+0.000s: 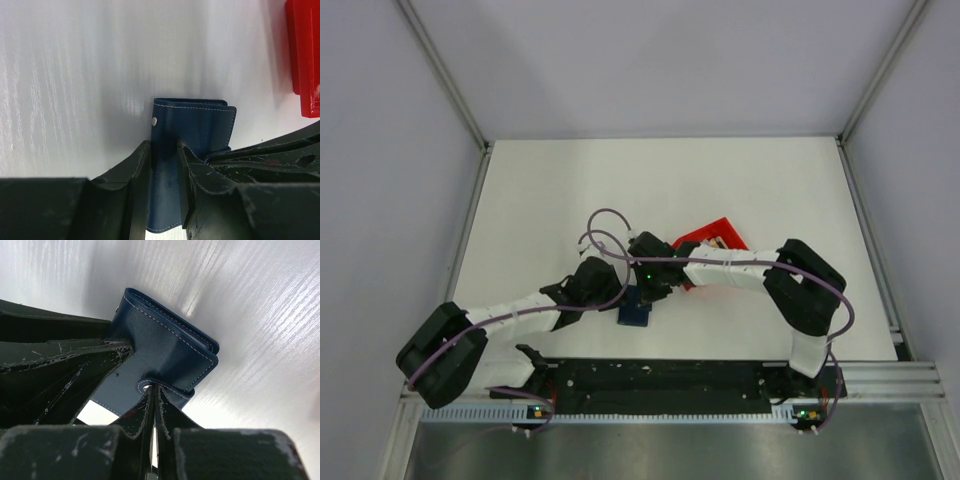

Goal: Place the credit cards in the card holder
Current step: Close the card holder at the center of the board, then reset both arms

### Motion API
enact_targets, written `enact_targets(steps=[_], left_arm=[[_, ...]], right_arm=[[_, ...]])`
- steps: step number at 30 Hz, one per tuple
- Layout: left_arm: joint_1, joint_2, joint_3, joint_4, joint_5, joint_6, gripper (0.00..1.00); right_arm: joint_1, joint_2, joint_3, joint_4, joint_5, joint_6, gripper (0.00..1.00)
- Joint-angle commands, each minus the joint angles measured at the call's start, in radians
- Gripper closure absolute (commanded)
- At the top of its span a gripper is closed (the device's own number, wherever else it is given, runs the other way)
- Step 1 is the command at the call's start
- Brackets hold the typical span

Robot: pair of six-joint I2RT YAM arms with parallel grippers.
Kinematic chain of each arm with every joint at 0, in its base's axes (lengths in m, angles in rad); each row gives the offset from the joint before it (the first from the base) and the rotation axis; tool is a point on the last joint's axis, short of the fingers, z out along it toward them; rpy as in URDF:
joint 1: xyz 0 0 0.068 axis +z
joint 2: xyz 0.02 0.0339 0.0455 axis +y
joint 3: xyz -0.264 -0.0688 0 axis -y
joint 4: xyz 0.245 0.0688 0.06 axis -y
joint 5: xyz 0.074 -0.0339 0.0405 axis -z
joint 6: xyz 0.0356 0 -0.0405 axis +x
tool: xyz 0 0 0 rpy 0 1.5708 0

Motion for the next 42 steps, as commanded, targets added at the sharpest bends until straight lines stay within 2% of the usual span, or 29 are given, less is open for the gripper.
enact_targets(steps=[1, 15, 18, 20, 23, 24, 25, 26, 27, 28, 29, 32, 35, 36, 39, 42], left_arm=[[-0.011, 0.011, -0.032, 0.016, 0.057, -0.006, 0.69], [-0.011, 0.006, -0.049, 0.039, 0.068, -0.008, 0.69], [-0.011, -0.005, -0.044, 0.020, 0.060, 0.001, 0.68], [-0.011, -0.022, -0.034, -0.003, 0.034, 0.010, 0.62], [-0.011, -0.060, -0.012, -0.052, -0.012, 0.023, 0.45], [-0.011, -0.075, -0.005, -0.061, -0.028, 0.026, 0.37], [-0.011, -0.089, 0.005, -0.073, -0.048, 0.029, 0.29], [-0.011, -0.107, 0.018, -0.088, -0.064, 0.032, 0.25], [-0.011, -0.124, 0.028, -0.102, -0.082, 0.037, 0.18], [-0.009, -0.141, 0.038, -0.109, -0.100, 0.041, 0.06], [-0.009, -0.158, 0.048, -0.121, -0.119, 0.043, 0.02], [-0.006, -0.192, 0.100, -0.167, -0.173, 0.063, 0.02], [-0.005, -0.203, 0.152, -0.251, -0.251, 0.055, 0.02], [-0.003, -0.203, 0.166, -0.265, -0.268, 0.055, 0.02], [-0.002, -0.201, 0.189, -0.288, -0.325, 0.044, 0.02], [-0.002, -0.198, 0.198, -0.282, -0.351, 0.040, 0.02]], right_arm=[[0.038, 0.149, -0.022, -0.002, 0.119, -0.015, 1.00], [0.038, 0.213, 0.064, -0.071, 0.133, -0.030, 1.00], [0.036, 0.155, 0.033, -0.042, 0.158, -0.031, 1.00], [0.033, 0.056, 0.006, 0.002, 0.184, -0.044, 0.98], [0.012, -0.086, -0.063, 0.146, 0.155, -0.077, 0.89], [0.003, -0.131, -0.079, 0.183, 0.153, -0.087, 0.86], [-0.007, -0.179, -0.099, 0.222, 0.150, -0.099, 0.80], [-0.016, -0.214, -0.117, 0.254, 0.153, -0.102, 0.68], [-0.025, -0.256, -0.132, 0.283, 0.158, -0.107, 0.62], [-0.039, -0.290, -0.151, 0.306, 0.153, -0.114, 0.60], [-0.053, -0.325, -0.168, 0.315, 0.150, -0.117, 0.57], [-0.088, -0.438, -0.229, 0.305, 0.193, -0.137, 0.49], [-0.152, -0.598, -0.365, 0.308, 0.276, -0.139, 0.30], [-0.187, -0.658, -0.402, 0.297, 0.282, -0.139, 0.21], [-0.327, -0.811, -0.487, 0.254, 0.268, -0.133, 0.11], [-0.496, -0.885, -0.533, 0.216, 0.204, -0.150, 0.05]])
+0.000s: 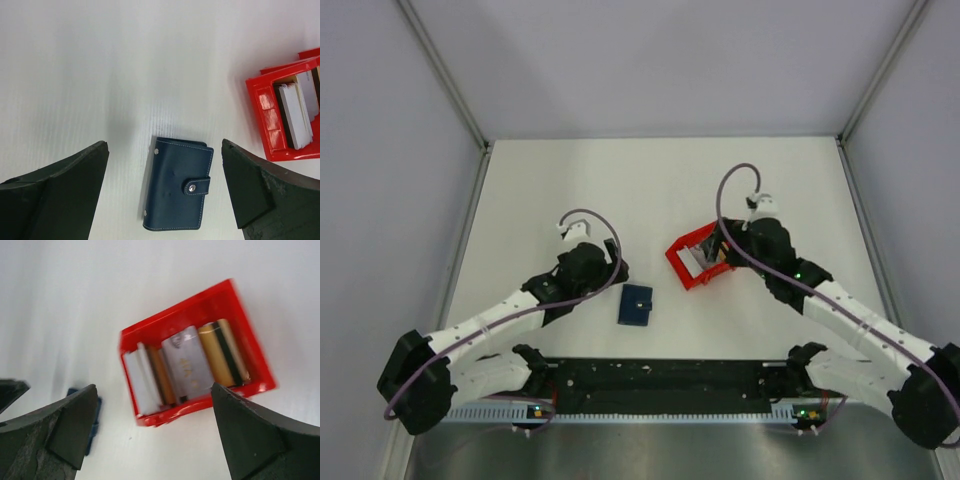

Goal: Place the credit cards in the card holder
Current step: Reset both arms

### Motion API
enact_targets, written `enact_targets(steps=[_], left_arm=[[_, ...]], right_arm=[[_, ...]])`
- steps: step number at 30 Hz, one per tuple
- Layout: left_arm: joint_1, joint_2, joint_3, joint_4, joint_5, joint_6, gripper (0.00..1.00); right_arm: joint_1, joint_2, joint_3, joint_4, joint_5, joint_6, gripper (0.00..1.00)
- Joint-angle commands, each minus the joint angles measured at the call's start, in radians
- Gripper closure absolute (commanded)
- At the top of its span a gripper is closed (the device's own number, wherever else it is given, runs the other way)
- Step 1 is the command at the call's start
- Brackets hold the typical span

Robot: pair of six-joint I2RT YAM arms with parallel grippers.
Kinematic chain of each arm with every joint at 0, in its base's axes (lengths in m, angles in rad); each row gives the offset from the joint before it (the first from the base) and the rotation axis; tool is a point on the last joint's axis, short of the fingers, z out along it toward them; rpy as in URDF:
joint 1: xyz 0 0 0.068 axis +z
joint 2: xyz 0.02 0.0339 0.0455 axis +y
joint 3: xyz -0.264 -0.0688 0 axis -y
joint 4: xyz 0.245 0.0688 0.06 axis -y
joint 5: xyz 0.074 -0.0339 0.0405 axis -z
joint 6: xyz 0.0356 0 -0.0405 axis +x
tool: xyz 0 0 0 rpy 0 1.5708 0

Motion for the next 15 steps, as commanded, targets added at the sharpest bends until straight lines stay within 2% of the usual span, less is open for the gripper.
enact_targets(steps=[1, 4, 7, 15], left_arm=[[0.006, -0.009, 0.038, -0.028, -0.095, 0.003, 0.02], [0.009, 0.000, 0.054, -0.026, -0.109, 0.021, 0.02], [0.014, 0.012, 0.065, -0.022, -0.127, 0.029, 0.02], [0.047, 0.031, 0.109, -0.006, -0.173, 0.072, 0.02]], right_arm=[[-0.226, -0.095, -0.052, -0.064, -0.043, -0.031, 0.04], [-0.377, -0.147, -0.077, -0.080, -0.030, -0.078, 0.02], [-0.474, -0.175, -0.101, -0.075, 0.024, -0.110, 0.01], [-0.488, -0.111, -0.146, 0.012, 0.183, -0.159, 0.01]])
